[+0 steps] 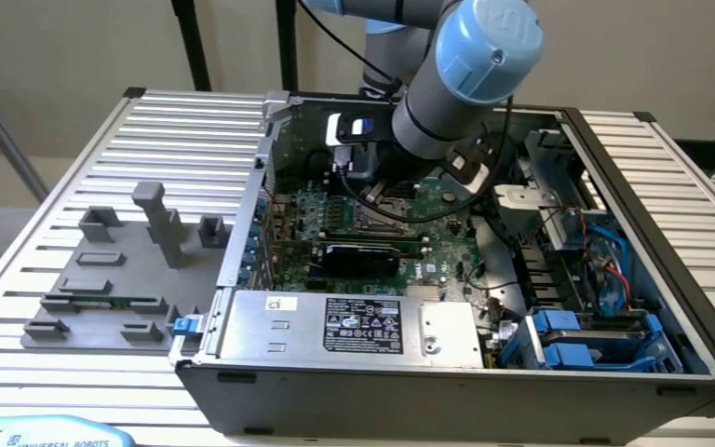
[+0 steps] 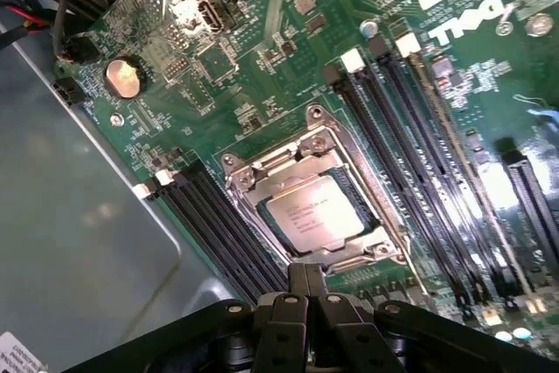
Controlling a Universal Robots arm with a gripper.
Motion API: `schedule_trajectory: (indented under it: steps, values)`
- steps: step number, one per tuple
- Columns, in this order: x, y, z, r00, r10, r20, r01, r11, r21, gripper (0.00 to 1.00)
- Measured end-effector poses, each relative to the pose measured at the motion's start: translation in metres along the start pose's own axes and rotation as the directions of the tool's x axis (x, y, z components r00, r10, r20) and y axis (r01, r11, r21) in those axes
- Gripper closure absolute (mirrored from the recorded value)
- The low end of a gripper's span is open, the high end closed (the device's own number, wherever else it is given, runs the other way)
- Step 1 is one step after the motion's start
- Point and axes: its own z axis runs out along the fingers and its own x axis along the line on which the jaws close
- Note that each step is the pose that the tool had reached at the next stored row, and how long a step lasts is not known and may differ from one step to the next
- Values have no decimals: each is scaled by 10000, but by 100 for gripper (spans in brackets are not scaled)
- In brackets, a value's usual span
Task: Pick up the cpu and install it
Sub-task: 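Install the first cpu locking lever, then install the second cpu locking lever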
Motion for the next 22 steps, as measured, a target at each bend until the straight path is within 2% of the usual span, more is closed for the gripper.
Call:
schedule_trajectory:
  steps: [5, 12, 17, 20, 22]
  values:
    - [-116, 37, -136, 10000, 6, 6, -6, 10000, 11, 89]
    - [-285, 117, -293, 10000, 35, 40, -36, 10000, 68, 89]
    - [-359, 124, -318, 9999, 68, 96, -69, 9999, 108, 89]
    - [-384, 88, -310, 9998, 105, 151, -108, 9998, 159, 89]
    - [-404, 62, -302, 9997, 129, 204, -133, 9998, 166, 89]
